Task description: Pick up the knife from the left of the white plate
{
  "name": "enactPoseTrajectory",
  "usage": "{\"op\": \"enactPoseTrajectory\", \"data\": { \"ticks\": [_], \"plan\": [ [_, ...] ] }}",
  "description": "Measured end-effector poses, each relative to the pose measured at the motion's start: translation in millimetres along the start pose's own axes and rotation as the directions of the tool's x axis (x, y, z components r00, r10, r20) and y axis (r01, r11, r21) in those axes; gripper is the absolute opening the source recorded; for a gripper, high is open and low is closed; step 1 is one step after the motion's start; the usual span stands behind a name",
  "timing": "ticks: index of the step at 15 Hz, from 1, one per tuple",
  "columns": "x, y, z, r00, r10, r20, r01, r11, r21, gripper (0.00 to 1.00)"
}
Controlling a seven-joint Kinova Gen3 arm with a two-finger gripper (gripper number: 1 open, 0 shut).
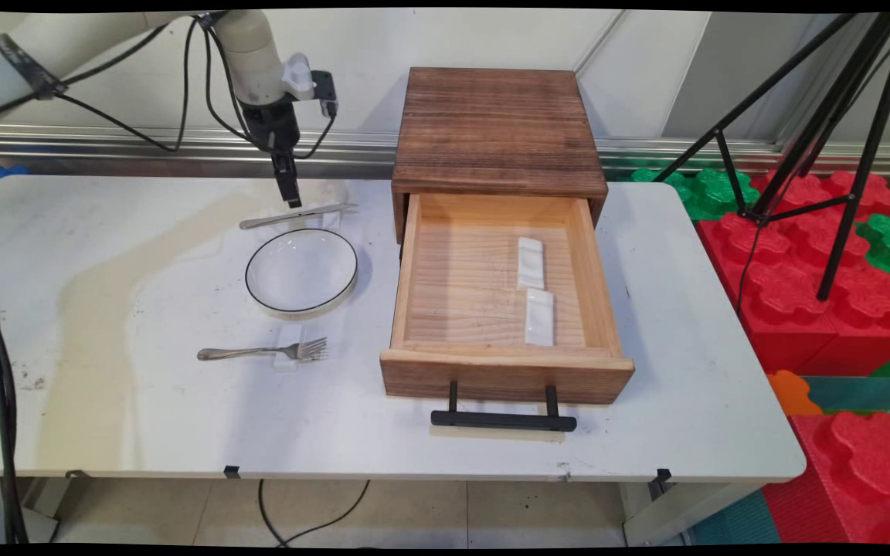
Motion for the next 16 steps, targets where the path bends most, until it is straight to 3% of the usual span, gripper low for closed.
{"op": "enactPoseTrajectory", "data": {
  "ticks": [11, 12, 16],
  "plan": [
    [4.2, -14.6, 36.7, 1.0, 0.02, 0.004, -0.019, 0.995, -0.094, 1.0],
    [4.4, -15.0, 37.9, 1.0, 0.02, 0.003, -0.02, 0.995, -0.097, 0.0],
    [4.1, -16.6, 43.4, 1.0, 0.026, -0.001, -0.026, 0.993, -0.116, 0.0]
  ]
}}
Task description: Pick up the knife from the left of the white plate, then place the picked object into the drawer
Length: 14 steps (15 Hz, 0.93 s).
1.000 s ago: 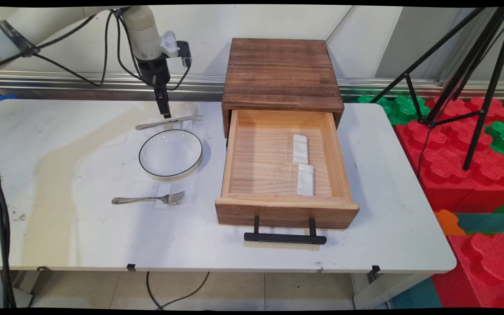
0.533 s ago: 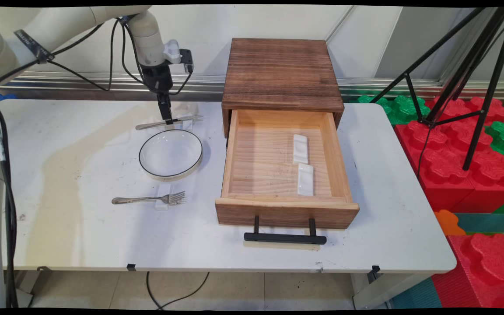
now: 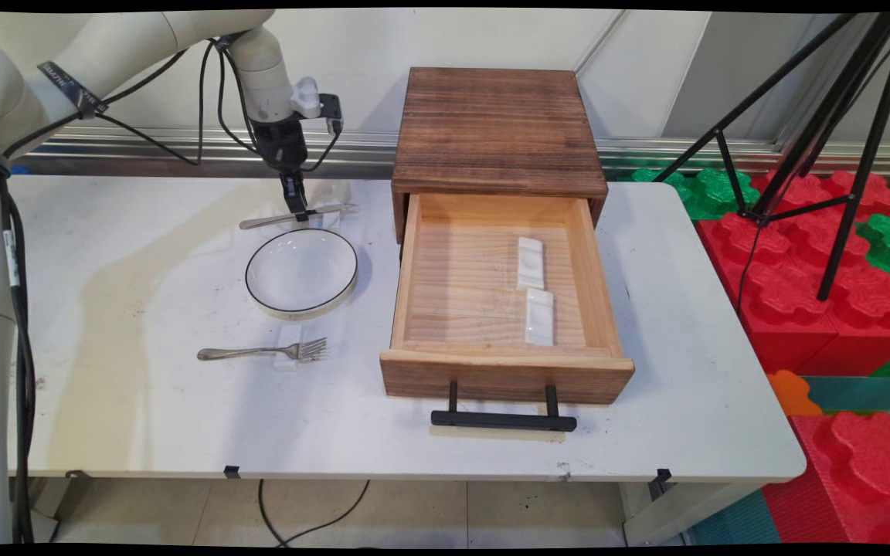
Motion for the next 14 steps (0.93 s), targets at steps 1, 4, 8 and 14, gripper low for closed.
{"op": "enactPoseTrajectory", "data": {
  "ticks": [1, 4, 8, 14],
  "plan": [
    [-0.1, 0.1, 1.1, 1.0, 0.002, -0.002, -0.002, 1.0, -0.006, 0.0],
    [-0.7, 2.0, 2.9, 1.0, 0.0, -0.009, 0.0, 1.0, -0.023, 0.0],
    [-1.2, 4.9, -2.1, 0.999, -0.039, -0.035, 0.038, 0.999, -0.008, 0.0],
    [-3.4, 12.6, -32.1, 0.987, -0.131, -0.097, 0.14, 0.986, 0.089, 0.0]
  ]
}}
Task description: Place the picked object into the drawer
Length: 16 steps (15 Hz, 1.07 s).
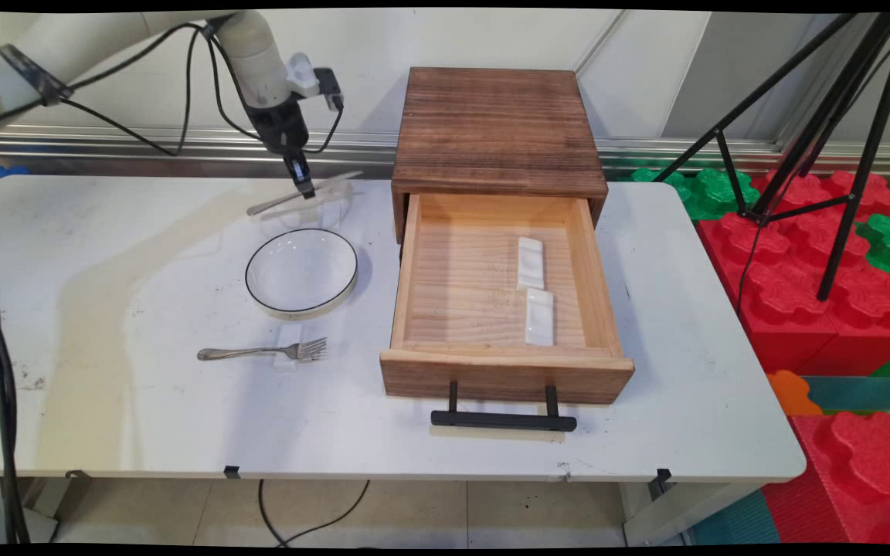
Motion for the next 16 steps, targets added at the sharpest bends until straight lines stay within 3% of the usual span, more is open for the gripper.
{"op": "enactPoseTrajectory", "data": {
  "ticks": [10, 16],
  "plan": [
    [16.8, 35.0, -91.6, 0.989, -0.069, -0.131, 0.091, 0.981, 0.172, 0.0],
    [44.8, 74.4, -146.5, 0.98, 0.009, -0.199, 0.04, 0.969, 0.243, 0.0]
  ]
}}
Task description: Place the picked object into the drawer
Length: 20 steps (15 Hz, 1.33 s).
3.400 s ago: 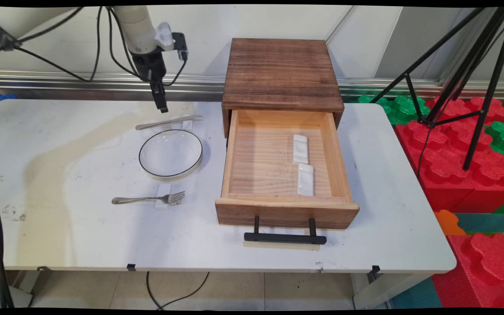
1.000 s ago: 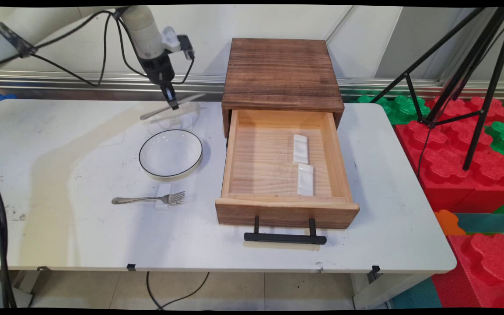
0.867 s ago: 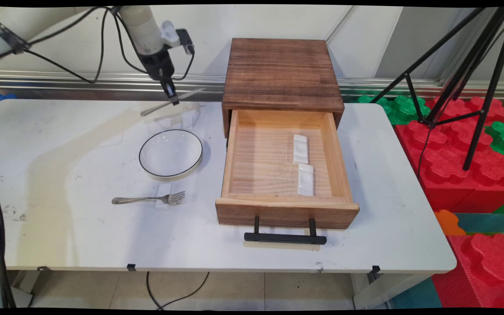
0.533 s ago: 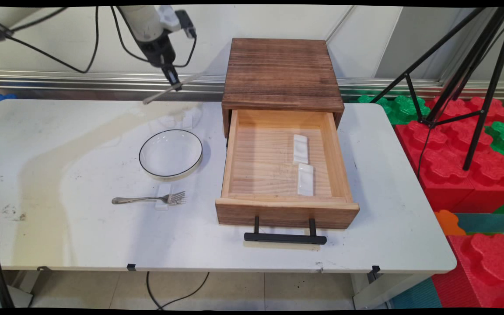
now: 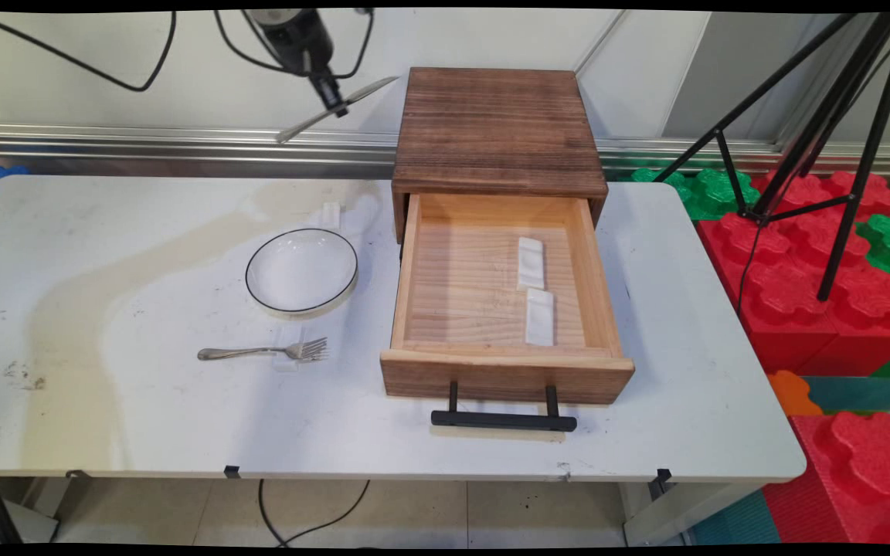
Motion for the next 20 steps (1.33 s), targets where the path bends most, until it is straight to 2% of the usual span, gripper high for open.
{"op": "enactPoseTrajectory", "data": {
  "ticks": [4, 10, 15, 20],
  "plan": [
    [30.4, 30.9, -29.4, 0.997, 0.048, -0.059, -0.047, 0.999, 0.008, 0.0],
    [67.8, 87.2, -59.4, 0.986, 0.114, -0.121, -0.118, 0.993, -0.028, 0.0],
    [89.8, 124.7, -67.8, 0.978, 0.152, -0.146, -0.163, 0.984, -0.066, 0.0],
    [109.4, 158.0, -62.9, 0.971, 0.179, -0.158, -0.197, 0.974, -0.108, 0.0]
  ]
}}
